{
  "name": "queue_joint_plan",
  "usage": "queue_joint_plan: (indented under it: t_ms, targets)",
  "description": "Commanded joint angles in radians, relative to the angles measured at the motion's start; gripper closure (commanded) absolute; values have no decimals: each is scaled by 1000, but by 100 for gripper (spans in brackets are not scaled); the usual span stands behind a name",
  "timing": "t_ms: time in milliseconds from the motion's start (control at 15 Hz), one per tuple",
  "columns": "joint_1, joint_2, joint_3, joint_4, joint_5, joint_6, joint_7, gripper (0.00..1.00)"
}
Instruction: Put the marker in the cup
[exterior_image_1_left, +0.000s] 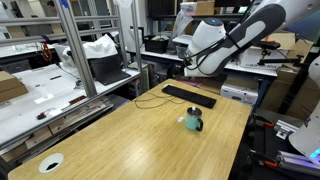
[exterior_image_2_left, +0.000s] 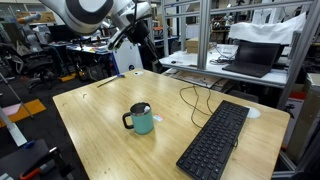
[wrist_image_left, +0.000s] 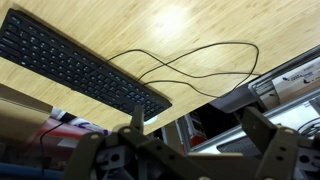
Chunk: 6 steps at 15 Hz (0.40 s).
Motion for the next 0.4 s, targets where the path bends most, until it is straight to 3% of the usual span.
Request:
queue_joint_plan:
  t_ms: [0, 333]
  targets:
    - [3, -83, -23, 21, -78, -81, 3, 0]
    - [-10, -113, -22, 34, -136, -147, 19, 0]
